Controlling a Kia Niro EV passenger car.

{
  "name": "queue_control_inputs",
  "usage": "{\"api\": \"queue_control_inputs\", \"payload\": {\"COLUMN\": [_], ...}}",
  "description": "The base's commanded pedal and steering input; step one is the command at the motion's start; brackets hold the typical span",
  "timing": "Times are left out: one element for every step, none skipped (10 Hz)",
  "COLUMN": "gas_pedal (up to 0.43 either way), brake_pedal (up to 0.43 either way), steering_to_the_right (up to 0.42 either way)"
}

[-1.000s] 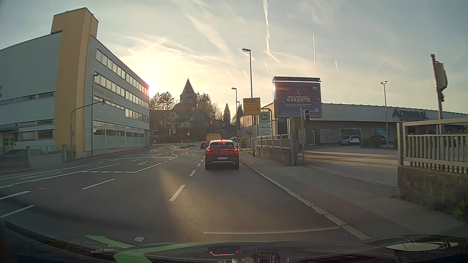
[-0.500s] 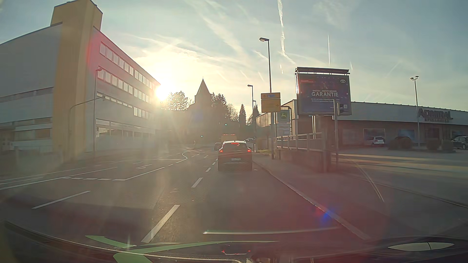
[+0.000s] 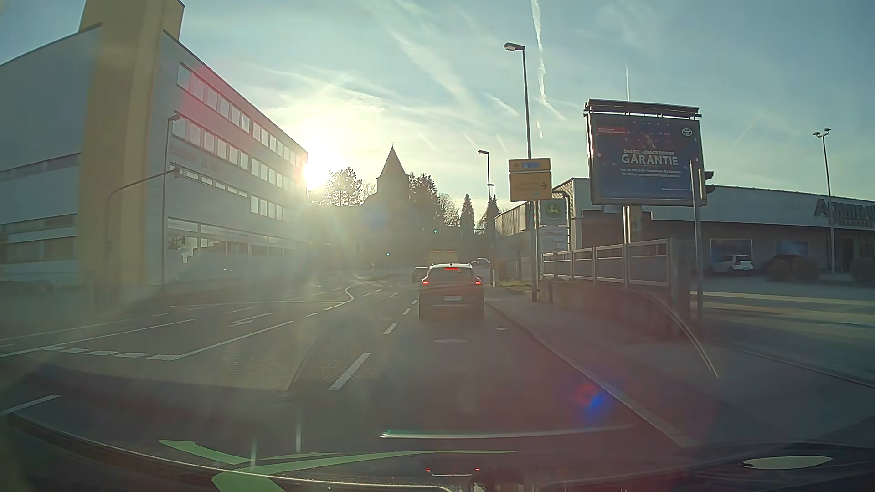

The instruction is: Follow the waypoints while adhering to traffic rules and regulations

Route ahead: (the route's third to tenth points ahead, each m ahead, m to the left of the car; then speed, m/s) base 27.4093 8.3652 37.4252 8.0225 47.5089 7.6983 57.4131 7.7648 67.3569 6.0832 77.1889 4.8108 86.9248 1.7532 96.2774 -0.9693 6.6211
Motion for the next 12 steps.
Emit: {"api": "queue_control_inputs", "payload": {"gas_pedal": [0.000,0.000,0.000,0.000,0.000,0.000,0.000,0.000,0.000,0.000,0.000,0.000], "brake_pedal": [0.000,0.000,0.000,0.000,0.000,0.000,0.000,0.000,0.000,0.000,0.000,0.000], "steering_to_the_right": [-0.025,-0.024,-0.023,-0.019,-0.012,-0.007,-0.005,-0.004,-0.002,0.004,0.006,0.006]}}
